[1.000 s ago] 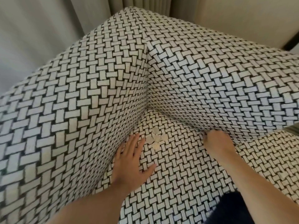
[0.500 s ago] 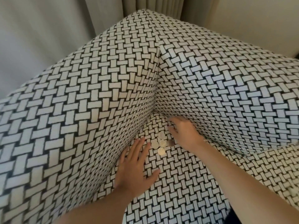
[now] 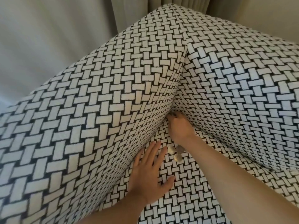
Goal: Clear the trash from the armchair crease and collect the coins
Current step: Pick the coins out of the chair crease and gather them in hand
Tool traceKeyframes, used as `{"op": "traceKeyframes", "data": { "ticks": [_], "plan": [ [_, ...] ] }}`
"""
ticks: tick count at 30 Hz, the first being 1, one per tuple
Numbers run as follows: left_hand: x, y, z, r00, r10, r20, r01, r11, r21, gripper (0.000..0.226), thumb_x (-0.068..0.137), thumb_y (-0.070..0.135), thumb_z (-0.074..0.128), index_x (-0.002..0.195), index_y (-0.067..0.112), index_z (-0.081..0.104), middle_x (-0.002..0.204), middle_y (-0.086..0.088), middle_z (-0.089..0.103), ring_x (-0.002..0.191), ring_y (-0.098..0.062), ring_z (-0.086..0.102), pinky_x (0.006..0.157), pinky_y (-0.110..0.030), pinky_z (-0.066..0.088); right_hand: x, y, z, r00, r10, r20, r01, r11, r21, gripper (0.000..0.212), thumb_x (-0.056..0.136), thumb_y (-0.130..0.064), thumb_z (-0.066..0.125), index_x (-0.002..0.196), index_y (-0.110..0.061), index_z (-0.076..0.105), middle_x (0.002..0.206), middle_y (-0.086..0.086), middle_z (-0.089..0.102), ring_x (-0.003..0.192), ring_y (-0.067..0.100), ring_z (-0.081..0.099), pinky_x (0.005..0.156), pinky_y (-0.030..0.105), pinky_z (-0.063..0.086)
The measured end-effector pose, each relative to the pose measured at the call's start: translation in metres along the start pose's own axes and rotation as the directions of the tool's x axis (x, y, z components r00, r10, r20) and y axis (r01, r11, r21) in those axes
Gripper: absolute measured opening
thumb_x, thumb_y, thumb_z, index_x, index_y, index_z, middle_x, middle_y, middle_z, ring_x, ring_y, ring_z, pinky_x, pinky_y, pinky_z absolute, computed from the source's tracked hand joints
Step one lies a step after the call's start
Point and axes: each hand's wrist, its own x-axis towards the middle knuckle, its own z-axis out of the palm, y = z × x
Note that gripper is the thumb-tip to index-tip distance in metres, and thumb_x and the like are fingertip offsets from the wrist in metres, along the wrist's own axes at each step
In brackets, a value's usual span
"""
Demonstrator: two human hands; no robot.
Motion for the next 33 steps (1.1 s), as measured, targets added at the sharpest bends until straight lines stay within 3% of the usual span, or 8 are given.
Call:
{"op": "traceKeyframes", "data": {
  "ticks": [9, 15, 19, 24, 30, 33],
  "plan": [
    [-0.001, 0.0, -0.002, 1.0, 0.001, -0.004, -0.001, 1.0, 0.005, 0.078, 0.083, 0.068, 0.031, 0.149, 0.027, 0.018, 0.157, 0.003, 0.013, 0.144, -0.014, 0.011, 0.11, -0.043, 0.013, -0.01, 0.028, -0.007, 0.994, -0.108, -0.019, 0.11, 0.988, 0.105, 0.056, 0.091, 0.004, 0.045, 0.144, -0.01, 0.036, 0.149, 0.011, 0.033, 0.129, 0.025, 0.043, 0.107, 0.032, 0.039],
    [-0.002, -0.001, 0.0, 1.0, 0.006, -0.002, -0.006, 1.0, 0.018, 0.078, 0.085, 0.068, 0.028, 0.149, 0.025, 0.017, 0.157, 0.001, 0.014, 0.144, -0.015, 0.011, 0.11, -0.044, 0.013, -0.047, 0.054, -0.017, 0.976, -0.214, 0.045, 0.215, 0.977, -0.01, 0.07, 0.084, -0.002, 0.061, 0.146, -0.011, 0.03, 0.15, 0.008, 0.031, 0.133, 0.02, 0.038, 0.109, 0.024, 0.034],
    [-0.002, -0.001, 0.0, 1.0, 0.001, 0.002, -0.001, 0.999, 0.037, 0.078, 0.084, 0.069, 0.026, 0.149, 0.027, 0.015, 0.157, 0.002, 0.012, 0.144, -0.015, 0.009, 0.112, -0.043, 0.01, -0.068, 0.061, -0.029, 0.966, -0.244, 0.089, 0.253, 0.961, -0.11, 0.057, 0.09, -0.001, 0.047, 0.144, -0.011, 0.033, 0.149, 0.007, 0.031, 0.132, 0.018, 0.039, 0.109, 0.026, 0.035],
    [-0.002, -0.001, 0.0, 1.0, -0.006, 0.007, 0.006, 0.999, 0.036, 0.078, 0.084, 0.069, 0.023, 0.149, 0.028, 0.012, 0.158, 0.004, 0.008, 0.145, -0.014, 0.005, 0.113, -0.043, 0.008, -0.095, 0.066, -0.034, 0.946, -0.313, 0.078, 0.322, 0.933, -0.161, 0.058, 0.088, 0.007, 0.042, 0.143, -0.008, 0.036, 0.15, 0.007, 0.032, 0.133, 0.017, 0.039, 0.109, 0.025, 0.036],
    [-0.002, -0.002, 0.003, 1.0, -0.003, -0.008, 0.003, 1.0, 0.028, 0.078, 0.084, 0.069, 0.023, 0.149, 0.031, 0.006, 0.158, 0.006, 0.002, 0.144, -0.011, 0.0, 0.114, -0.042, 0.005, -0.124, 0.079, -0.032, 0.925, -0.377, 0.049, 0.378, 0.926, -0.006, 0.069, 0.082, 0.015, 0.043, 0.14, -0.022, 0.042, 0.148, -0.001, 0.038, 0.132, 0.01, 0.042, 0.105, 0.023, 0.04],
    [-0.002, -0.002, 0.005, 1.0, -0.005, -0.019, 0.005, 1.0, 0.025, 0.077, 0.084, 0.069, 0.025, 0.149, 0.03, 0.01, 0.158, 0.006, 0.004, 0.144, -0.011, 0.002, 0.114, -0.043, 0.008, -0.128, 0.082, -0.035, 0.945, -0.328, 0.007, 0.324, 0.937, 0.128, 0.056, 0.083, 0.013, 0.047, 0.126, -0.024, 0.05, 0.137, -0.002, 0.05, 0.112, 0.001, 0.056, 0.09, 0.016, 0.049]
  ]
}}
